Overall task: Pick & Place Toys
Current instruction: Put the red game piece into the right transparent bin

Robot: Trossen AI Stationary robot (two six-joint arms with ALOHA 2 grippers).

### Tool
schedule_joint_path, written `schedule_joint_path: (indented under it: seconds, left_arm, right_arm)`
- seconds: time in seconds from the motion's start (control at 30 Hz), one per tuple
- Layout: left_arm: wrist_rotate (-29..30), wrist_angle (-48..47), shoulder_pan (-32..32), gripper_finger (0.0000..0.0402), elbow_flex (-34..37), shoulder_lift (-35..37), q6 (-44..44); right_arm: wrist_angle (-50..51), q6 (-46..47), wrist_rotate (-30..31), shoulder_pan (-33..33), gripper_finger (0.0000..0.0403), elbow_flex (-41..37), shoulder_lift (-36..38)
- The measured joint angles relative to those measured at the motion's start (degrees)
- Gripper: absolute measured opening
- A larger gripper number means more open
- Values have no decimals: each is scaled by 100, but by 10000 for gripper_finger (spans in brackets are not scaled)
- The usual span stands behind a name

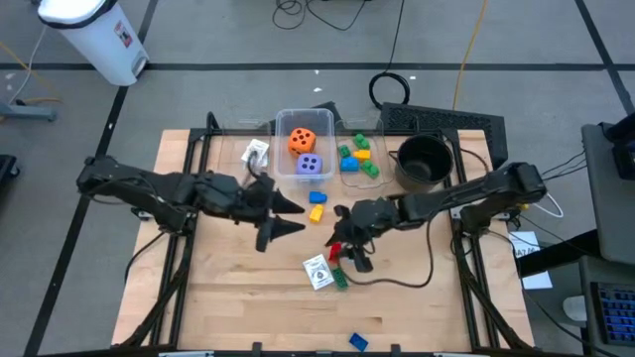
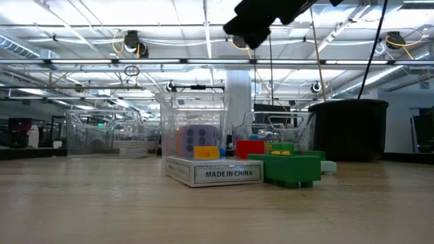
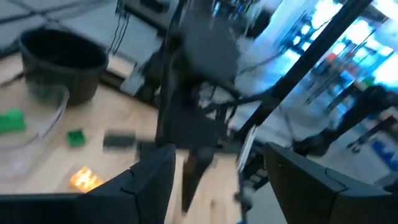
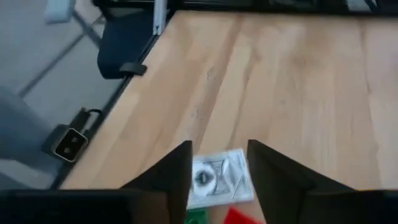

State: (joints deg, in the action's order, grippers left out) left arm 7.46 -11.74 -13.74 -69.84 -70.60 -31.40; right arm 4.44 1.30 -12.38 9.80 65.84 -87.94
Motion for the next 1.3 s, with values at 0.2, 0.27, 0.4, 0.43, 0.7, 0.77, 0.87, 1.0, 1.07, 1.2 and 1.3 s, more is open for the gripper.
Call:
schedule_joint_path:
  seconds: [0.2,0.27,0.4,0.43,0.7,0.77,0.87,1.0,1.07,1.2,1.3]
  left_arm:
    - [7,2,-32,250,0,244,-42]
    - [7,1,-63,250,0,246,-42]
    - [7,-11,-122,250,0,244,-39]
    - [7,-11,-135,250,0,236,-39]
    - [9,-42,-136,250,7,163,-37]
    - [9,-48,-136,250,7,160,-39]
    - [7,-57,-136,250,7,156,-48]
    - [7,-63,-136,250,7,156,-61]
    - [7,-63,-136,250,7,156,-61]
    - [7,-64,-136,250,7,156,-53]
    - [7,-66,-136,250,7,156,-42]
  right_arm:
    - [-320,-1570,37,42,195,2,-298]
    - [-307,-1707,39,42,206,2,-396]
    - [-318,-1892,54,42,231,0,-594]
    - [-333,-1984,69,42,236,2,-654]
    - [-88,-2892,510,42,272,4,-1024]
    - [187,-3217,514,69,274,3,-1047]
    - [550,-3585,505,85,271,4,-1044]
    - [1013,-4054,507,88,264,0,-1047]
    - [1075,-4181,508,88,261,0,-1043]
    - [1104,-4387,508,88,259,2,-1197]
    - [1165,-4436,519,88,259,-2,-1334]
